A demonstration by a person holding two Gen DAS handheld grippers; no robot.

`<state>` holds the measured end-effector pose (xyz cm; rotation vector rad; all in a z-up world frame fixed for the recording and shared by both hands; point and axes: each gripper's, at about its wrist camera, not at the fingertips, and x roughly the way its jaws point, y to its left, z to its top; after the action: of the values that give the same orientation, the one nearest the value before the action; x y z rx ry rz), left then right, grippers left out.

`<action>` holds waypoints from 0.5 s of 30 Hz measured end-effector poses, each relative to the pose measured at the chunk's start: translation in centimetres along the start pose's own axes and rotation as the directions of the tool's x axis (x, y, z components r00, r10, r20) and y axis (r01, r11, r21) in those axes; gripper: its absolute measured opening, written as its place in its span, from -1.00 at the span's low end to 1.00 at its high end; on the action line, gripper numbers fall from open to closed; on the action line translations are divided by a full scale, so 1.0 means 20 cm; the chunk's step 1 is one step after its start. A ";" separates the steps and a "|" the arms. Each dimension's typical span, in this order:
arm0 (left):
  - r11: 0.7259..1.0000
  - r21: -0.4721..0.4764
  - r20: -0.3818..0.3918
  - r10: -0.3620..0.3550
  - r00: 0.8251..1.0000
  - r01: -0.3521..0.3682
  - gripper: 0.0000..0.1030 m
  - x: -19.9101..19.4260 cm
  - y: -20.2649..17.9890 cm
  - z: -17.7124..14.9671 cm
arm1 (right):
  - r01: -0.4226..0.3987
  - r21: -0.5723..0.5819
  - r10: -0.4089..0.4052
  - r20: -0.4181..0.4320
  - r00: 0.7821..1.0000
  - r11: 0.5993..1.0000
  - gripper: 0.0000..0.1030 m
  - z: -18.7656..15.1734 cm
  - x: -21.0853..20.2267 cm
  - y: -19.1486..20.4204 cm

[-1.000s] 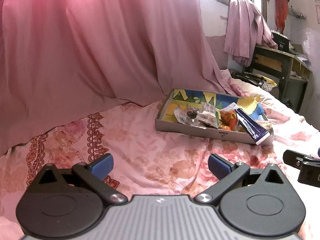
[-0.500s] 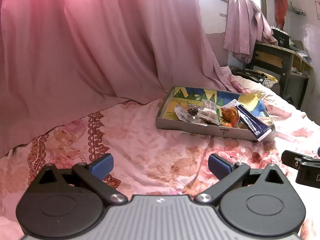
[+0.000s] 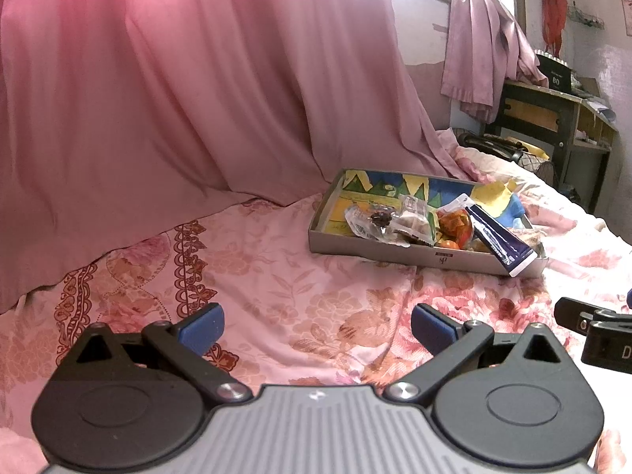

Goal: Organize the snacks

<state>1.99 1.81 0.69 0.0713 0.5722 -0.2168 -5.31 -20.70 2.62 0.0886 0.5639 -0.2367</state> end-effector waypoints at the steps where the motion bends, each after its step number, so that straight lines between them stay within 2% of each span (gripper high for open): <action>1: 1.000 0.001 -0.001 0.000 1.000 0.000 0.99 0.00 0.00 0.00 | 0.000 -0.001 0.000 -0.001 1.000 1.000 0.99 0.00 0.00 0.00; 15: 1.000 0.002 -0.001 0.000 1.000 0.000 0.99 0.00 0.00 0.00 | 0.000 -0.002 0.000 -0.003 1.000 1.000 0.99 0.00 0.00 0.00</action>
<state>2.02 1.81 0.58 0.0730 0.5728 -0.2169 -5.24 -20.66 2.55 0.0871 0.5669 -0.2358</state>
